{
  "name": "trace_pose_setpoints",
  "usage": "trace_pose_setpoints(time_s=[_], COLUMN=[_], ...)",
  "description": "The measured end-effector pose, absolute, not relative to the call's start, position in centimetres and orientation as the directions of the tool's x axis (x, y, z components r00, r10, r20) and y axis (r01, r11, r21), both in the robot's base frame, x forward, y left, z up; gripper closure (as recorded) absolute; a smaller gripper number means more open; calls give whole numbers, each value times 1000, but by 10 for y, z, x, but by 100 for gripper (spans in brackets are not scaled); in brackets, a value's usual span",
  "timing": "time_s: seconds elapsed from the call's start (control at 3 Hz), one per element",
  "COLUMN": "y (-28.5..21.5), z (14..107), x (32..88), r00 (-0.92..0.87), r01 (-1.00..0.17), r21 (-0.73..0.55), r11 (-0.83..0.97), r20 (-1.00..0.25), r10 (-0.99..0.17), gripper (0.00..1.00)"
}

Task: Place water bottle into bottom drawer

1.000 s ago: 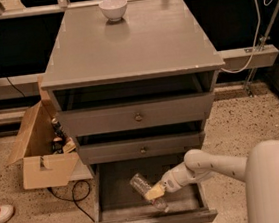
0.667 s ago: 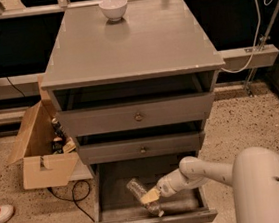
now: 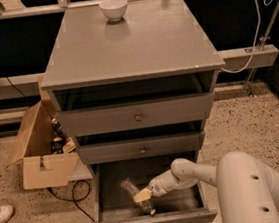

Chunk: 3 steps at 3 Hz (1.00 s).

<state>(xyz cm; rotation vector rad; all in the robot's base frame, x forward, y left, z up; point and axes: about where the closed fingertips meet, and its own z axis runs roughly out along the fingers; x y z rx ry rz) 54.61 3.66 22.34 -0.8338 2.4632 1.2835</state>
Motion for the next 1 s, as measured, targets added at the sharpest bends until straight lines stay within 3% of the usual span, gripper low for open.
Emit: trace_pose_setpoints(time_s=[0.33,0.67,1.0], y=[40,30,-24], z=[221,224,247], x=[554,561,574], r00=[-806,-810,-819], r01=[-591,-587,-567], r21=[667,662,669], r11=[453,466,481], r20=[-466,-477,-521], r10=[-365,-342,-241], gripper=[13,0,0])
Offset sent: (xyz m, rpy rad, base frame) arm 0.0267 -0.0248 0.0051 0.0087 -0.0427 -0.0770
